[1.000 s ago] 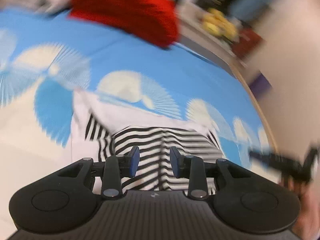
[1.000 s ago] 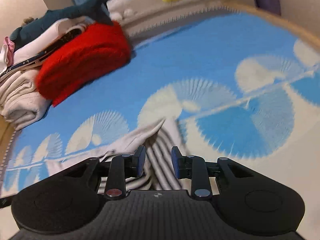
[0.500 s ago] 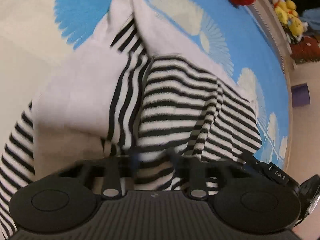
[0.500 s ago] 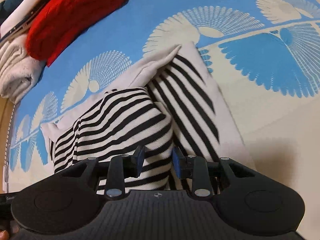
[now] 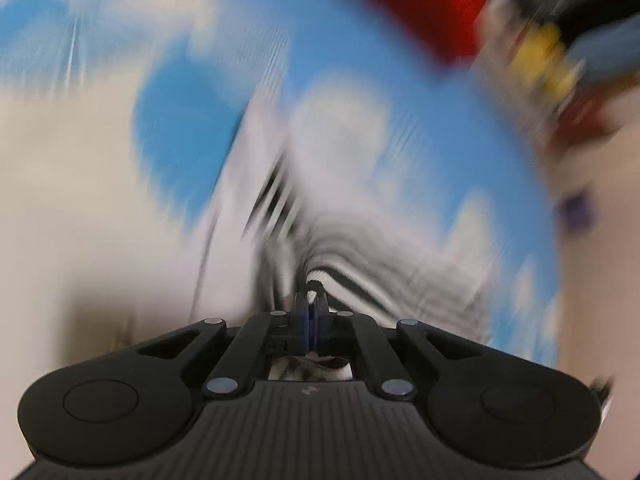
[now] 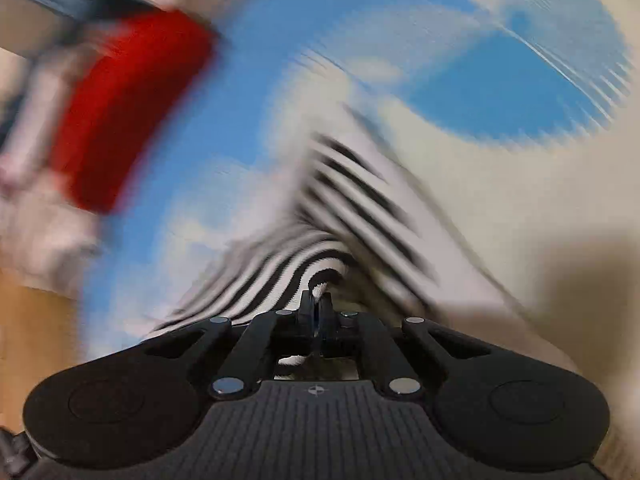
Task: Fold small clothes
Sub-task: 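Grasp the hem with the right tool while the left tool holds its edge, then fold the hem up toward the hood with both tools, then open them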
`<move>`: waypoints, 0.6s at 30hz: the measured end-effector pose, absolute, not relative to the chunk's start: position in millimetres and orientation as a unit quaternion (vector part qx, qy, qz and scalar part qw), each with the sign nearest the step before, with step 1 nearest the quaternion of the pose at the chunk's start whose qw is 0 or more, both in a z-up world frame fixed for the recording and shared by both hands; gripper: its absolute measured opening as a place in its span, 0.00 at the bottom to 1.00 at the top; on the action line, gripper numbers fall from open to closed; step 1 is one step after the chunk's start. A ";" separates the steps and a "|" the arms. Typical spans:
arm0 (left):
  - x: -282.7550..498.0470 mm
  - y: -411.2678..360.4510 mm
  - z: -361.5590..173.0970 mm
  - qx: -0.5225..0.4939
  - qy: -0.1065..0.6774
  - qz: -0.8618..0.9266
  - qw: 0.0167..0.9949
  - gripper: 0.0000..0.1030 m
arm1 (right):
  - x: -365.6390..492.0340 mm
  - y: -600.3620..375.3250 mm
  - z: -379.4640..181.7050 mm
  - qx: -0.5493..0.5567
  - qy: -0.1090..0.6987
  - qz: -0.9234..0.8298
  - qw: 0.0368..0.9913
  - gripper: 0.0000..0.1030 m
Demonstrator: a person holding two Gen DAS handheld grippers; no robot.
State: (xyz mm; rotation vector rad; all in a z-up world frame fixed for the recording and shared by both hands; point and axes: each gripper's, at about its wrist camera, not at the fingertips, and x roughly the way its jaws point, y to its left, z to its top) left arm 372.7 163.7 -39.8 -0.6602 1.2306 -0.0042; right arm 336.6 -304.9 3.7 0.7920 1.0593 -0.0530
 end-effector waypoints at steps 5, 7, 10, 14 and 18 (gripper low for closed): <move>368.7 171.7 -43.7 -0.319 0.557 0.008 0.767 0.36 | 340.1 -300.1 3.1 0.340 0.505 -0.049 0.792 0.18; 369.9 172.0 -34.4 -0.322 0.531 0.010 0.784 0.44 | 342.5 -300.2 12.3 0.339 0.484 -0.040 0.806 0.31; 372.4 163.0 -40.2 -0.319 0.544 0.009 0.776 0.44 | 343.7 -294.6 11.2 0.317 0.489 -0.034 0.811 0.31; 374.1 153.3 -53.5 -0.302 0.555 0.007 0.775 0.03 | 344.0 -293.5 1.0 0.328 0.495 -0.026 0.804 0.07; 367.5 164.6 -10.5 -0.300 0.451 -0.001 0.841 0.02 | 337.8 -287.5 27.3 0.350 0.439 0.029 0.827 0.04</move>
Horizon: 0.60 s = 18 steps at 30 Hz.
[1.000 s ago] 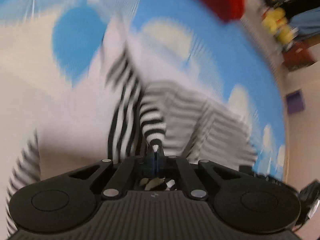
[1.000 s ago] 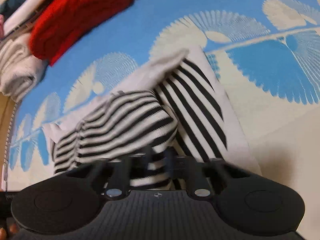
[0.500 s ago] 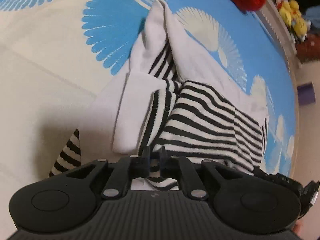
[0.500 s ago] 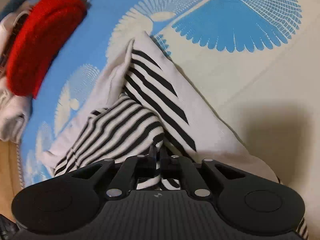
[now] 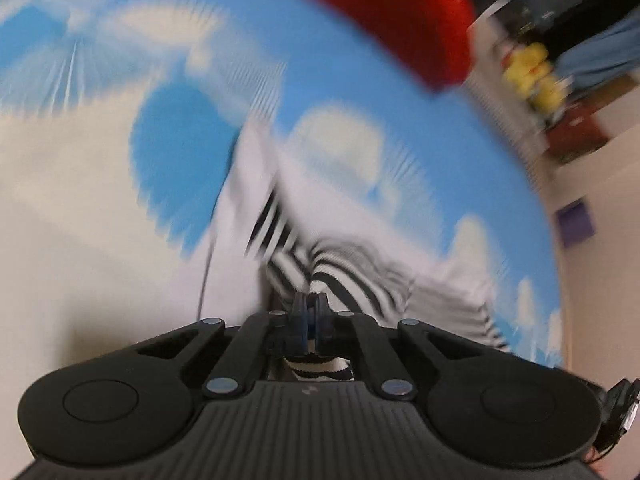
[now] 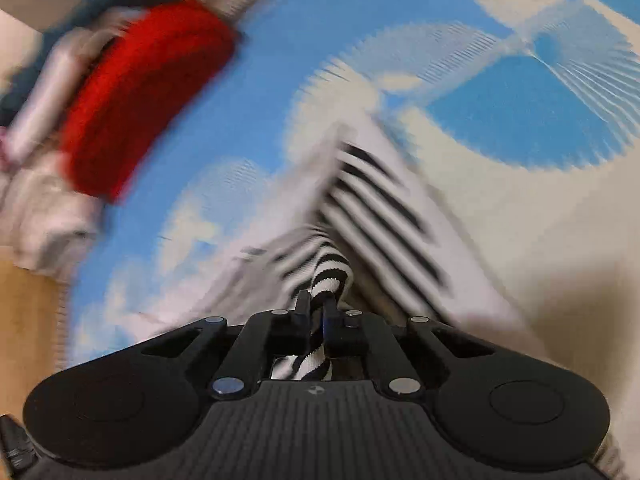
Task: Fold small clothes
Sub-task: 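Fold the hem up toward the hood with both tools, then open them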
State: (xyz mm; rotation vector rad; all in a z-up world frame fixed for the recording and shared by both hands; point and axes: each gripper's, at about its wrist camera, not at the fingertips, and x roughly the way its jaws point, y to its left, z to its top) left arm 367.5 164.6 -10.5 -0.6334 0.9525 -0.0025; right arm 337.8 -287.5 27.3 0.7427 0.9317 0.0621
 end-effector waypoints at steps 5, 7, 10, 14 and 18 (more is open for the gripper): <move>374.4 164.1 -43.0 -0.289 0.548 0.020 0.785 0.05 | 338.6 -295.5 11.3 0.330 0.494 -0.035 0.804 0.06; 372.8 162.1 -53.0 -0.275 0.572 0.041 0.772 0.09 | 338.5 -299.8 0.0 0.325 0.518 -0.064 0.789 0.16; 367.2 157.5 -24.7 -0.252 0.506 0.028 0.825 0.09 | 335.3 -297.1 25.2 0.268 0.479 -0.096 0.830 0.27; 366.7 141.6 -11.3 -0.261 0.474 -0.037 0.840 0.09 | 328.7 -286.8 59.1 0.237 0.391 -0.047 0.888 0.35; 371.4 129.3 -54.9 -0.213 0.576 0.011 0.789 0.09 | 339.9 -271.3 34.3 0.260 0.454 0.048 0.851 0.38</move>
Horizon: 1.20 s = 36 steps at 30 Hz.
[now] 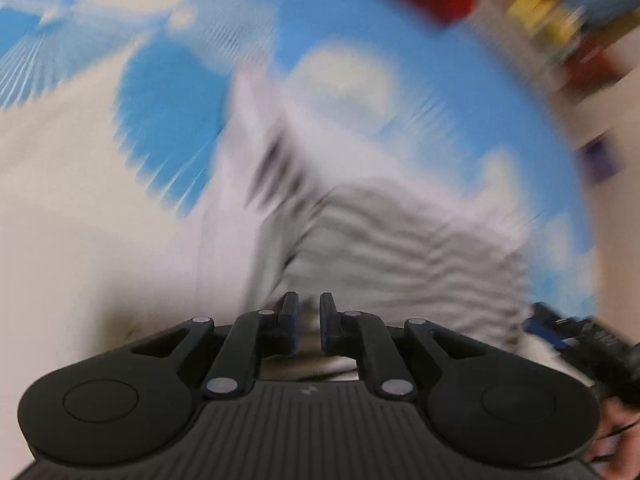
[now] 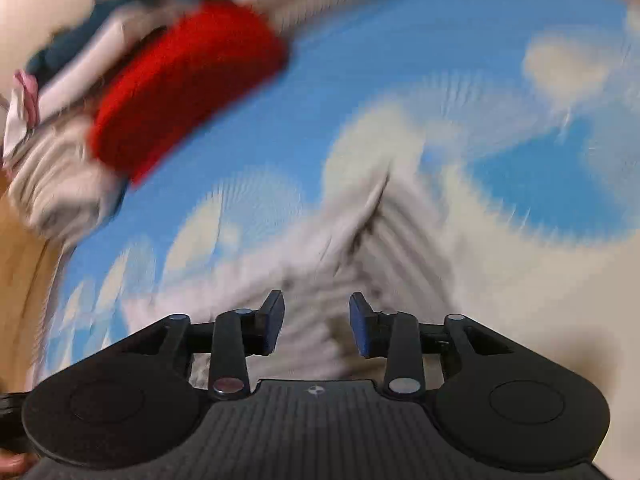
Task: Fold small clothes
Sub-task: 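Fold the hem up toward the hood with both tools, then open them, then reach both tools to the striped side edge and close on it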
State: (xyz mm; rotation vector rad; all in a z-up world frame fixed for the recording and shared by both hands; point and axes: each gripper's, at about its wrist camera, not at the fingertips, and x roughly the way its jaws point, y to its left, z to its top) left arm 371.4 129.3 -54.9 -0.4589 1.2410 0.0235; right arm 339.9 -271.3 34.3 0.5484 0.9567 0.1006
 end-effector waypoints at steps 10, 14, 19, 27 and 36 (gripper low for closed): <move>362.4 127.2 -55.0 -0.186 0.583 0.003 0.791 0.24 | 346.7 -270.6 2.7 0.216 0.543 0.012 0.811 0.43; 343.2 133.1 -16.2 -0.153 0.525 0.012 0.837 0.23 | 336.9 -272.3 16.8 0.215 0.526 -0.008 0.823 0.42; 294.3 135.7 72.6 -0.172 0.415 -0.019 0.893 0.23 | 285.9 -281.0 120.6 0.183 0.372 0.012 0.910 0.42; 140.5 114.6 152.9 -0.121 0.313 -0.059 0.940 0.26 | 147.8 -321.8 202.3 0.207 0.240 0.028 0.948 0.49; 61.3 109.2 77.2 -0.115 0.372 -0.035 0.921 0.26 | 65.9 -343.3 101.8 0.194 0.330 -0.038 0.923 0.49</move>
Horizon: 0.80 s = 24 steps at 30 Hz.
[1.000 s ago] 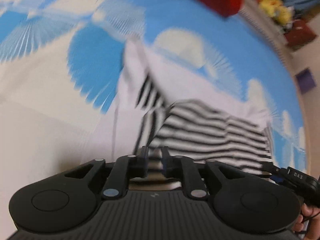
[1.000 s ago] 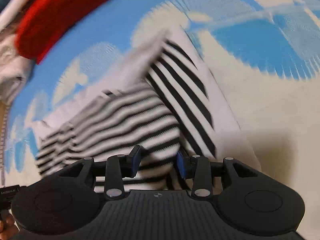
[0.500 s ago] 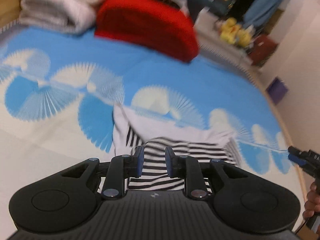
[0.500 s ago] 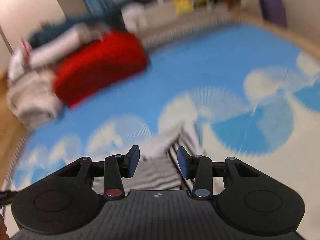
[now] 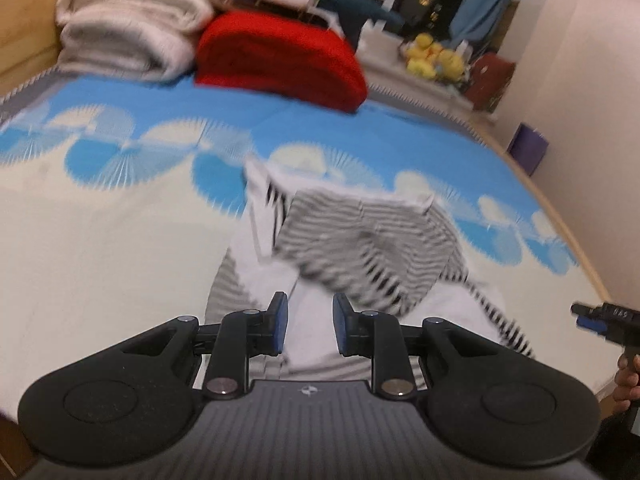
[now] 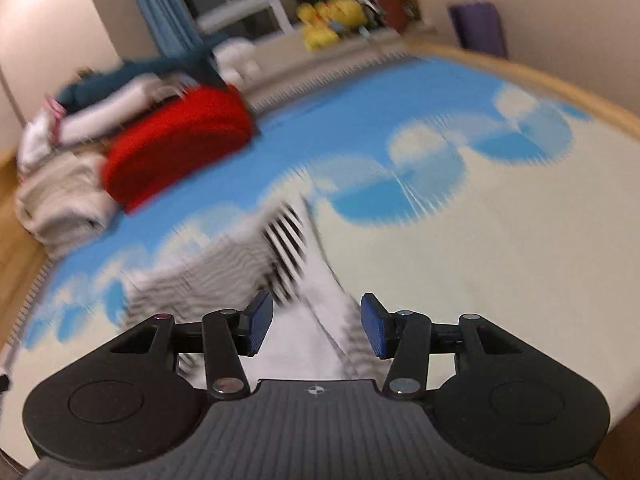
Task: Fold small clothes
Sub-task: 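Reach both tools to the striped side edge and close on it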
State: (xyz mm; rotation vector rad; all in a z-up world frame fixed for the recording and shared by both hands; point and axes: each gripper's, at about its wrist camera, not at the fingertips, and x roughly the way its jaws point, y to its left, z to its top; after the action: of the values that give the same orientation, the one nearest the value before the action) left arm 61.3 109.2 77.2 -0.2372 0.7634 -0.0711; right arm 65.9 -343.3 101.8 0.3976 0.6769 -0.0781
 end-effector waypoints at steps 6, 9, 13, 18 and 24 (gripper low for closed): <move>56.2 128.8 -5.8 -0.144 0.436 0.005 0.888 0.36 | 70.3 -336.5 57.5 0.231 0.426 -0.053 0.873 0.49; 70.6 144.1 -24.5 -0.217 0.468 -0.006 0.856 0.59 | 75.8 -332.5 41.2 0.231 0.455 -0.057 0.858 0.50; 78.5 154.4 -46.6 -0.272 0.499 0.013 0.823 0.76 | 76.5 -329.6 15.8 0.218 0.497 -0.081 0.836 0.50; 81.0 153.2 -62.4 -0.285 0.529 0.023 0.799 0.75 | 72.0 -327.5 5.8 0.207 0.513 -0.088 0.828 0.54; 78.5 152.1 -75.8 -0.272 0.546 0.055 0.790 0.70 | 66.7 -325.4 -5.6 0.208 0.535 -0.088 0.814 0.55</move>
State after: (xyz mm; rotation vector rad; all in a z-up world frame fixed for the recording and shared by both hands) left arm 78.5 152.1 -75.8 -0.5860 1.1761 0.1190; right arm 66.7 -325.4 -5.6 0.4431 1.1424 -0.1883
